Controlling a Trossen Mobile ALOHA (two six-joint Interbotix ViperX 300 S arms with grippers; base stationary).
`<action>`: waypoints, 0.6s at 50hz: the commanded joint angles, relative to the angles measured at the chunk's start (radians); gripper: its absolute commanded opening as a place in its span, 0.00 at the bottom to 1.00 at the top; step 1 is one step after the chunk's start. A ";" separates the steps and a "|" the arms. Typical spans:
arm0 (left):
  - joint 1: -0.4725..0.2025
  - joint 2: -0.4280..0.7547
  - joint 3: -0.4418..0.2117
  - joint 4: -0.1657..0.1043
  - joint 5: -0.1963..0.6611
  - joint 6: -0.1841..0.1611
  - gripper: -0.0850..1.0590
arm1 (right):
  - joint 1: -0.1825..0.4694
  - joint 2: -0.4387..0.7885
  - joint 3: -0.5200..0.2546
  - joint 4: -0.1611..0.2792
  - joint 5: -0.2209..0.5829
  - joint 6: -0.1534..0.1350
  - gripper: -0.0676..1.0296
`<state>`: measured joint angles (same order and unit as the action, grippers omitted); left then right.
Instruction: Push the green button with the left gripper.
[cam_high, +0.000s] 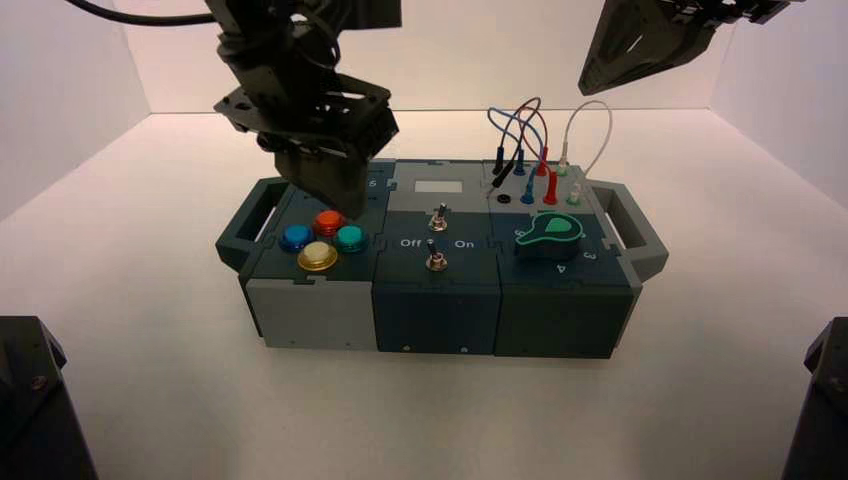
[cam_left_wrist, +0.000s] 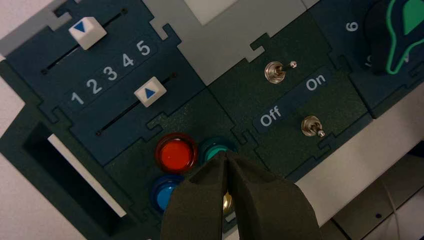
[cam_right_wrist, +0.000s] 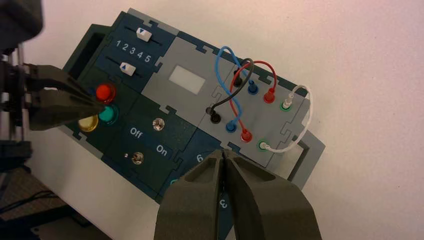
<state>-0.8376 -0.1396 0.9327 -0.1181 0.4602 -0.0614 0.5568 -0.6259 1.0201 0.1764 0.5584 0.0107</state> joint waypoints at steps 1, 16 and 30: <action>-0.002 0.015 -0.037 0.003 -0.008 0.003 0.05 | 0.005 -0.003 -0.032 0.003 -0.006 -0.002 0.04; -0.003 0.060 -0.049 0.009 -0.006 0.006 0.05 | 0.005 -0.005 -0.031 0.003 -0.005 -0.002 0.04; -0.002 0.064 -0.025 0.012 0.005 0.006 0.05 | 0.005 -0.005 -0.029 0.003 -0.005 -0.002 0.04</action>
<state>-0.8360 -0.0675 0.9066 -0.1104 0.4587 -0.0568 0.5568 -0.6274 1.0201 0.1779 0.5568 0.0107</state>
